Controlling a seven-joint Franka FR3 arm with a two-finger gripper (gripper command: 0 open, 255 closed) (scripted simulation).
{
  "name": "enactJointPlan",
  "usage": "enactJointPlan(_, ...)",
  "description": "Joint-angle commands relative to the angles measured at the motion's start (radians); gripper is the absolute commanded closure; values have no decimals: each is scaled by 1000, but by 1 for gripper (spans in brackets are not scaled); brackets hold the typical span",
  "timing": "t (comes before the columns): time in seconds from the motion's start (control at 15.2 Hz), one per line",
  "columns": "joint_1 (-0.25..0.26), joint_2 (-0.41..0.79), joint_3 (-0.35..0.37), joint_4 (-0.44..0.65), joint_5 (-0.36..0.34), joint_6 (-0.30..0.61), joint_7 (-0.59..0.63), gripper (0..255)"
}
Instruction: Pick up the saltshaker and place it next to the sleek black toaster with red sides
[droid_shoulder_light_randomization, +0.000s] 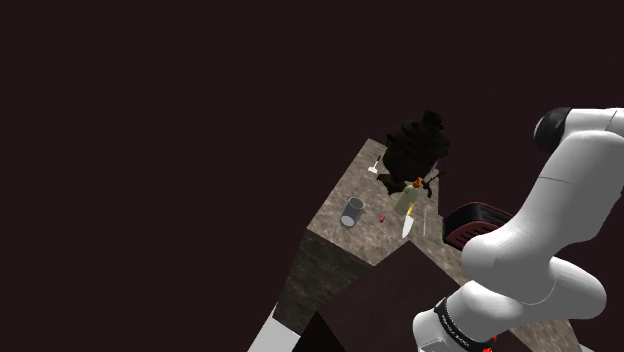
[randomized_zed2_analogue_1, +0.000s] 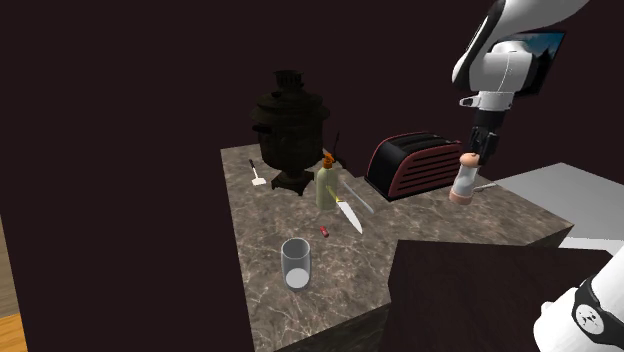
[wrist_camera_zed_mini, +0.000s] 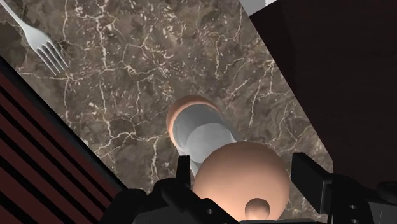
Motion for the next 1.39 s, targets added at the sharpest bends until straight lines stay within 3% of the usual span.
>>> enactJointPlan(0.0,-13,23,16,0,21,18,-12,255)
enactJointPlan(0.99,-101,183,133,20,152,138,-89,255)
enactJointPlan(1.32,-101,183,133,20,152,138,-89,255)
